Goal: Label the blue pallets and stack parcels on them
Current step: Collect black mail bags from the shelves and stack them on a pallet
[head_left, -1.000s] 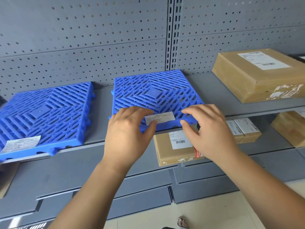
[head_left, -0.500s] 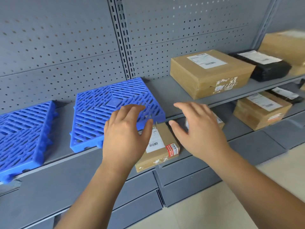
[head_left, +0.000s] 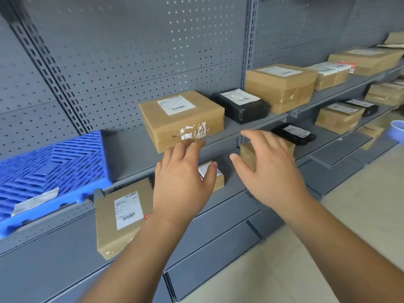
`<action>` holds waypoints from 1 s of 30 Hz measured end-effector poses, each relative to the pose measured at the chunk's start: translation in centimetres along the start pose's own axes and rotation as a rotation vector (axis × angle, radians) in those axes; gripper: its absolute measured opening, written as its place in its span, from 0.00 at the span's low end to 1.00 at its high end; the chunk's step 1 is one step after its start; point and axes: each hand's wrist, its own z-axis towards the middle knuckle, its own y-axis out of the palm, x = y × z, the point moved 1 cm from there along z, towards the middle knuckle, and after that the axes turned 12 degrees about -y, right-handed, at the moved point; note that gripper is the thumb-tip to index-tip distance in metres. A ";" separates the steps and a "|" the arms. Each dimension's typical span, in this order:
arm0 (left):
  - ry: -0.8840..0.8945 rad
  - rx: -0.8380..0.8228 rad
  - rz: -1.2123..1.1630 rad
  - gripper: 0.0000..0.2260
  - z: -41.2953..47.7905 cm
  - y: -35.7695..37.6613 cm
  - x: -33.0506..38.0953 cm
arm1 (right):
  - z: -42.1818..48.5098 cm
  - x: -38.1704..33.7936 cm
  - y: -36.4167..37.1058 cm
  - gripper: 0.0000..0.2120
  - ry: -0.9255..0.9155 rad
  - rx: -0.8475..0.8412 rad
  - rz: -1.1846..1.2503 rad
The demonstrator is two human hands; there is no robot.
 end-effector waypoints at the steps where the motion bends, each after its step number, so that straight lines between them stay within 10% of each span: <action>1: 0.011 -0.013 -0.003 0.22 -0.1 0.9 1.5 | -0.3 1.3 -0.8 0.26 0.013 0.009 -0.001; 30: -0.010 -0.254 -0.249 0.21 17.4 20.5 13.3 | 12.4 23.5 3.2 0.22 0.276 -0.054 0.171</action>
